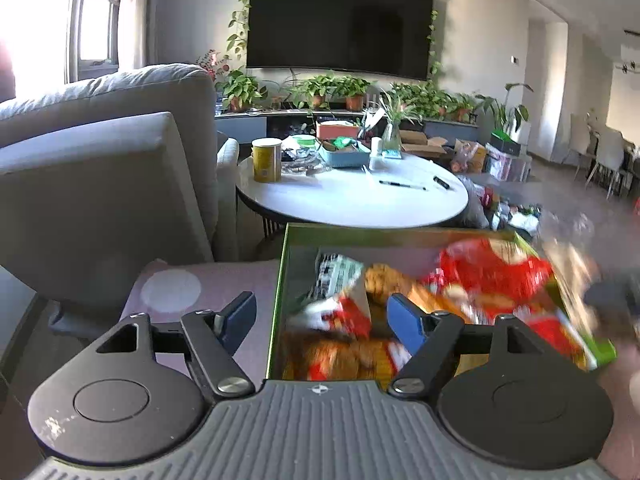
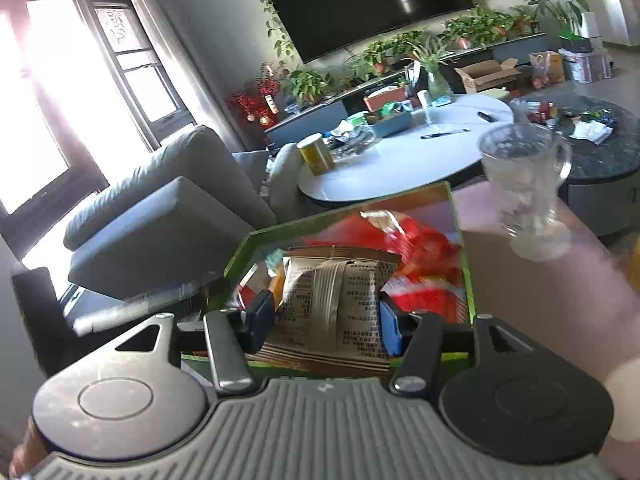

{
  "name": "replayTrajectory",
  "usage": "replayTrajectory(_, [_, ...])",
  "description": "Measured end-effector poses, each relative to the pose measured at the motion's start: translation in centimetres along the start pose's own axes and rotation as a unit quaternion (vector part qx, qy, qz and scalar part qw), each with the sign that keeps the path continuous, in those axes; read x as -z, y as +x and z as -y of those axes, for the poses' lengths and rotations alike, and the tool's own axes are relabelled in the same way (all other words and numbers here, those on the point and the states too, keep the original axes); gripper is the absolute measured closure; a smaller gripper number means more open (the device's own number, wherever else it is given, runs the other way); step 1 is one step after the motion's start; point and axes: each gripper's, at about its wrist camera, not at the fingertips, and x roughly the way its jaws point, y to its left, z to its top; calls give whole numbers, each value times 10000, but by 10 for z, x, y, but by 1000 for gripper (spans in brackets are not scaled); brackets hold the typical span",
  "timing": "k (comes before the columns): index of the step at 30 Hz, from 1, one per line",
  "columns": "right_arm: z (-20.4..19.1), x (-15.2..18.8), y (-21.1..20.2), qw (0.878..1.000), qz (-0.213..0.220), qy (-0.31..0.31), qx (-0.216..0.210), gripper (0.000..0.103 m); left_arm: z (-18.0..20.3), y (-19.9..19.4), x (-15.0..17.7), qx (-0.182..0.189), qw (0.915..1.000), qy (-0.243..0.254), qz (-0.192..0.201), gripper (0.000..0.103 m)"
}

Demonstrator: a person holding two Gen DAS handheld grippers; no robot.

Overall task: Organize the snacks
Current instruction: 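Carry both held snacks over the green box and release them, then withdraw both tools from the box back toward the loose snacks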

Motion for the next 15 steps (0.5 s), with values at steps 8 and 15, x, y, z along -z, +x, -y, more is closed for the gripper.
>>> replayTrajectory(8, [-29, -32, 36, 9997, -49, -129, -222, 29, -2, -12, 22, 68, 9994, 332, -68, 27])
replayTrajectory(15, [-48, -47, 75, 9991, -163, -390, 84, 29, 0, 5, 25, 73, 9990, 370, -258, 27])
